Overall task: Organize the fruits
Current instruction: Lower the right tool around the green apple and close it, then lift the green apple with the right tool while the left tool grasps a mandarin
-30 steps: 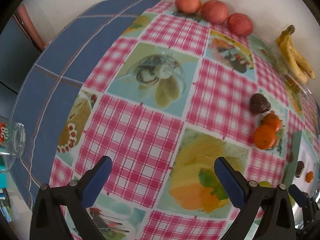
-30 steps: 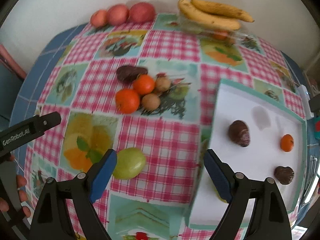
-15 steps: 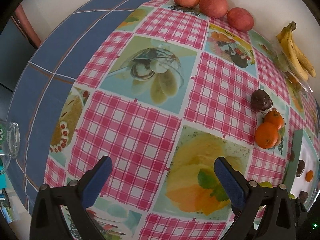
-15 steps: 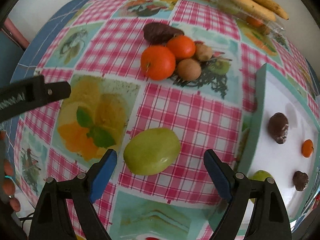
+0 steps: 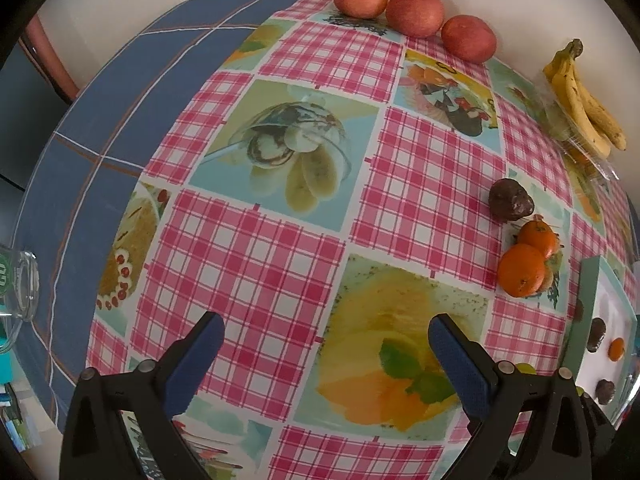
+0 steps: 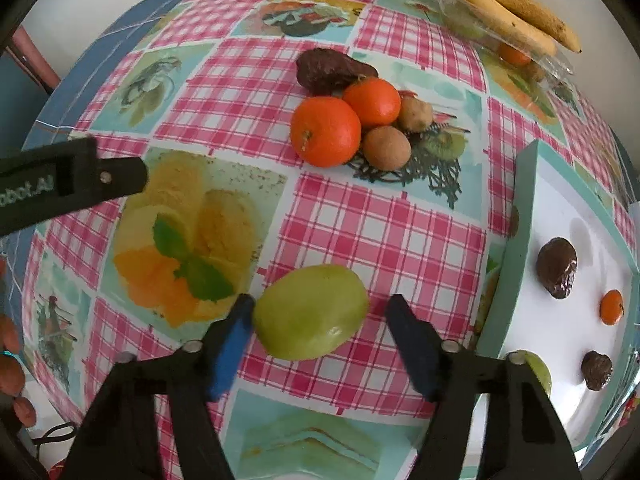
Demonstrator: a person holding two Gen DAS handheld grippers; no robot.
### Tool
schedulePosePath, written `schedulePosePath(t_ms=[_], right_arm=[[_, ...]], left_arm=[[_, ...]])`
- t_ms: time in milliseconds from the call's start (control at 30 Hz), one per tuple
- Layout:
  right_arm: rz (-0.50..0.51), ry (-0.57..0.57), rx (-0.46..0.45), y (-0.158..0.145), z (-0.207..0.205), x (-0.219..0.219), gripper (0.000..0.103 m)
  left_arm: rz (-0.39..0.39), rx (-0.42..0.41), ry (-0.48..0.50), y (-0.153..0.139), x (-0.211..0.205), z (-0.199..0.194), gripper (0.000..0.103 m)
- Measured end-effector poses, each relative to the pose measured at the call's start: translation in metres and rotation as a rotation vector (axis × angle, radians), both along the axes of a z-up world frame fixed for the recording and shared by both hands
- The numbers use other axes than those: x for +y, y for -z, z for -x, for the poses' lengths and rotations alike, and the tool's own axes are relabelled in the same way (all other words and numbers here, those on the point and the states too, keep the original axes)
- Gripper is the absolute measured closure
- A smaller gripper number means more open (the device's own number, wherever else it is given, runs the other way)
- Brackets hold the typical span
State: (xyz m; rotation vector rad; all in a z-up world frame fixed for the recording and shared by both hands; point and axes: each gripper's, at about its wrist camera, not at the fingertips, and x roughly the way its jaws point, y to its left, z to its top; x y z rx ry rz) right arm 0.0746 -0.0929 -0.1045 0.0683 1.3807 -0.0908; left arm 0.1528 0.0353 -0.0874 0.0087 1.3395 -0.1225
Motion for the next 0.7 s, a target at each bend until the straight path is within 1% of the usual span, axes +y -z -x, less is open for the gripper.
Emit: schedulePosePath(t_ms=[233,500,700], right_arm=[[-0.002,-0.019,-0.002,-0.010,-0.003,0.010,0.050],[-0.011,-0.020,0.000,-0.009,-0.002,0.011,0.050],[-0.004,-0.008,0.000,-0.012,0.005,-0.004,0.050]], left_arm=[[-0.002,0.003,0.006,0.000,-0.004,0.000,0.000],[0.020,-0.014,0.011,-0.003,-0.008,0.000,0.000],[0.046,-0.014,0.018,-0.002,-0.016,-0.002,0.000]])
